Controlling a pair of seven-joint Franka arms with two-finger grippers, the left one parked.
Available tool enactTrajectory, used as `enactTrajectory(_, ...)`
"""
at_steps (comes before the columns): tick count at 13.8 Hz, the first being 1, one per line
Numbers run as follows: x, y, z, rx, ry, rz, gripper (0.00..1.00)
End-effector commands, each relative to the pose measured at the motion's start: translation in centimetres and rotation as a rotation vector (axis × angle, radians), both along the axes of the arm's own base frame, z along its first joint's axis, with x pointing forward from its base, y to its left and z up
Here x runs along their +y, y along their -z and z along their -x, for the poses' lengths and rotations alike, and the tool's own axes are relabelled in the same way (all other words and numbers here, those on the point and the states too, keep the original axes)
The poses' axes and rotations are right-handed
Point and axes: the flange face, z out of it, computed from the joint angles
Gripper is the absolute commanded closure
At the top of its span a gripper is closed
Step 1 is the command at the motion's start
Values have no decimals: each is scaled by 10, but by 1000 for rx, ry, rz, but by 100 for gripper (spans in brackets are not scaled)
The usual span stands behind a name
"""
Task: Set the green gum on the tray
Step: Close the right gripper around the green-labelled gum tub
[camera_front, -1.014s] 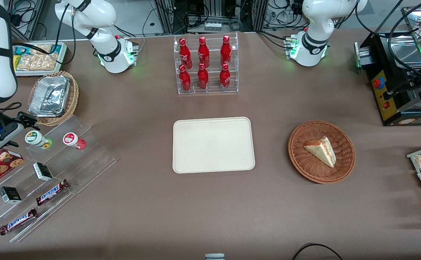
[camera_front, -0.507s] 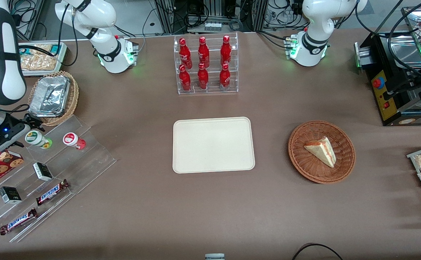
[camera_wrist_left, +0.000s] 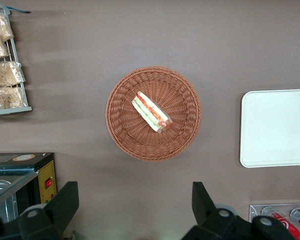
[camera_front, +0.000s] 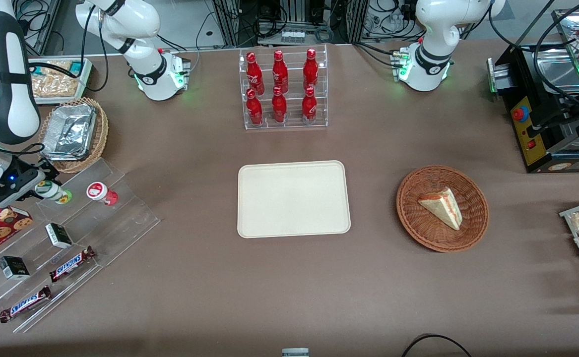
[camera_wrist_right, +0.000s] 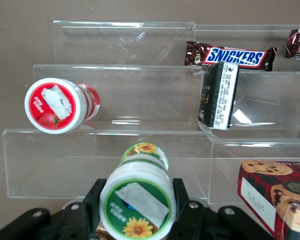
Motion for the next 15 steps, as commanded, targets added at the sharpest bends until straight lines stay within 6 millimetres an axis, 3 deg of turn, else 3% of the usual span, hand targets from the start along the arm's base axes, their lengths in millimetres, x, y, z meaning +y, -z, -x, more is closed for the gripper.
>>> enactTrajectory(1,6,-26,-3,-6,-17,-20,100)
enactTrajectory(4,28,-52,-18,13,1,-29,100)
enactTrajectory(7,73,-75,-32,54,51,-28,100)
enactTrajectory(9,109,-78,-37,83,89,-25,100)
enactTrajectory(12,177,-76,-41,102,153,-17,100)
enactTrajectory(15,260,-71,-38,117,247,1,100)
